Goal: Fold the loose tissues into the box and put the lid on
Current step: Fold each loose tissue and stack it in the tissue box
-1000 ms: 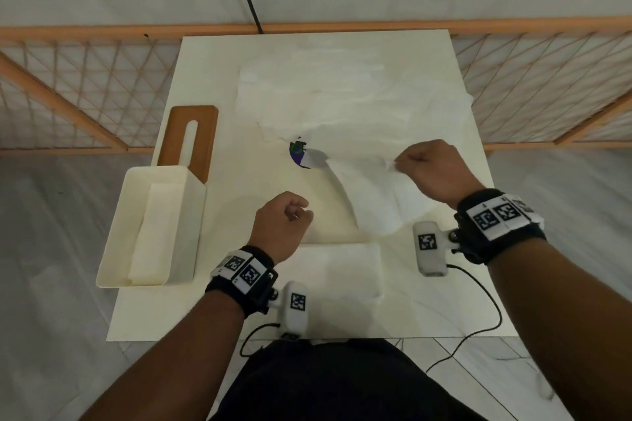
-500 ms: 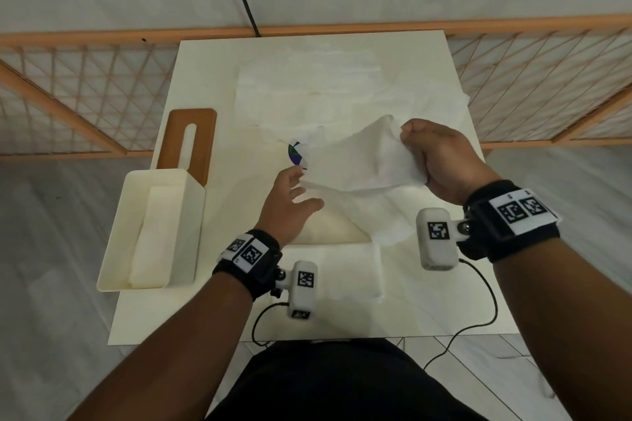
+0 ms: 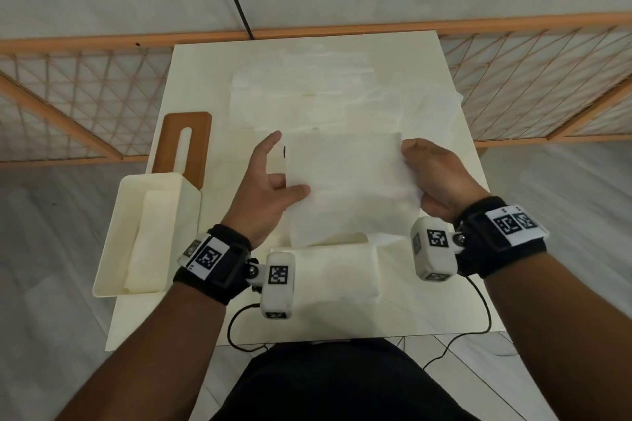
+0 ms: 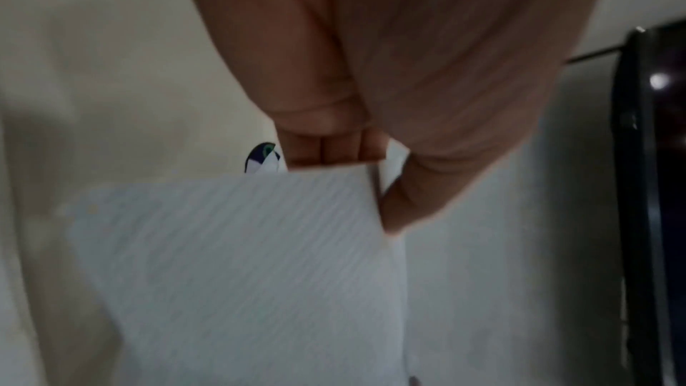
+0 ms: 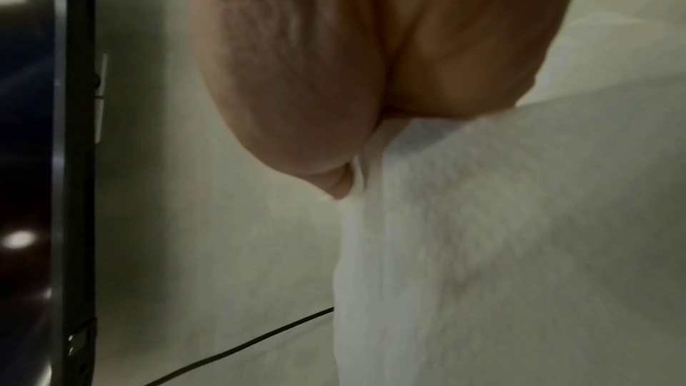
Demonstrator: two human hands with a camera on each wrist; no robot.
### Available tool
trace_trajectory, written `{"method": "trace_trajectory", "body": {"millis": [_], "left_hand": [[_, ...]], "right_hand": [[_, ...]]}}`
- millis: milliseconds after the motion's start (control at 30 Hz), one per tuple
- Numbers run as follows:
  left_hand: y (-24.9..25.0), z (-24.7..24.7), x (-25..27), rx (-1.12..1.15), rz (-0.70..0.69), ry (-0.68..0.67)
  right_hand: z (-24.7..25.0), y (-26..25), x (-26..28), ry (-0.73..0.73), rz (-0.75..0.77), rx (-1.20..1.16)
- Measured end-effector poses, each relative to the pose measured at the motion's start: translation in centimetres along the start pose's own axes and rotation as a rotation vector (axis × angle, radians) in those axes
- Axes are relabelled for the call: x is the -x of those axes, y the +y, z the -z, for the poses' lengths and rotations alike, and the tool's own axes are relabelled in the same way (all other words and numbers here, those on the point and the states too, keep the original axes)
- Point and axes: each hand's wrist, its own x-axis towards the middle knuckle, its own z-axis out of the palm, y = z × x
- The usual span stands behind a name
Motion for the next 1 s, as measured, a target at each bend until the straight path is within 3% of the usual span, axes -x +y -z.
{"method": "trace_trajectory", "body": {"millis": [100,200,333,600,733,1000], "left_hand": [[-0.5,0.7,0.1,-0.052,-0.002,0.121],[-1.5,1.6,-0.2,-0.208,-0.032,0.212],[-1.9,2.1,0.2,-0.212,-0.012,0.22],[-2.5,2.7,0.8,-0.343,-0.067,0.315],[-2.7,2.9,1.4,-0.392,-0.14,0.307],[-2.3,3.5,1.4,-0.368,-0.158,0.316]], "right_hand": [[0.4,1.0,0.5,-0.14,-0.021,-0.037],[0.6,1.5,1.2,-0.245,0.11,0.129],[-0.2,0.8,2.2,-0.185,0.237,0.471],[-0.8,2.0,2.4,-0.06,0.447,0.724],[-0.8,2.7,2.1,-0.034,0.516,0.751],[-0.9,2.5,2.0,-0.009,0.563,0.749]]}}
